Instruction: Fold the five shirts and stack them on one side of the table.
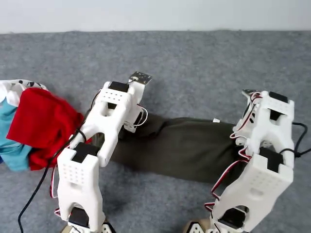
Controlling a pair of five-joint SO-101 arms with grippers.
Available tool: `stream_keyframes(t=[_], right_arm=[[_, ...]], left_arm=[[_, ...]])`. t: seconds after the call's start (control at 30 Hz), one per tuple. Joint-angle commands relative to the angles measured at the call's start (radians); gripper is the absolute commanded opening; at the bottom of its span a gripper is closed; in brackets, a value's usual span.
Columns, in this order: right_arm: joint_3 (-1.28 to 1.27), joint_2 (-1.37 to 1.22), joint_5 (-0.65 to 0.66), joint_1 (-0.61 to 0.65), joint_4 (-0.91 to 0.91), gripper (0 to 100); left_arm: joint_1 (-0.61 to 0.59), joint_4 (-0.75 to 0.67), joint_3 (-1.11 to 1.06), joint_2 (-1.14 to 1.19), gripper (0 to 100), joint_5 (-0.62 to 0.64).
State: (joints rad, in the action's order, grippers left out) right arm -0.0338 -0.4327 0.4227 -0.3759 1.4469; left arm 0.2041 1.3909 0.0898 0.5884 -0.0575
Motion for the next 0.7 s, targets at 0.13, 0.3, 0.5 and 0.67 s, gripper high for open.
stream_keyframes(t=[0.13, 0.3, 0.5, 0.67], right_arm=[[0.002, 0.065, 0.081, -0.105, 0.002, 18.2], [0.003, 0.065, 0.089, -0.131, 0.019, 18.2], [0.008, 0.166, 0.084, -0.117, 0.090, 18.2], [0.021, 0.360, 0.083, -0.076, 0.234, 18.2]], left_arm=[[0.005, -0.017, -0.001, 0.032, 10, -0.003], [0.005, -0.017, -0.001, 0.032, 10, -0.003], [0.005, -0.017, -0.001, 0.034, 10, -0.003], [0.005, -0.017, -0.001, 0.034, 10, -0.003]])
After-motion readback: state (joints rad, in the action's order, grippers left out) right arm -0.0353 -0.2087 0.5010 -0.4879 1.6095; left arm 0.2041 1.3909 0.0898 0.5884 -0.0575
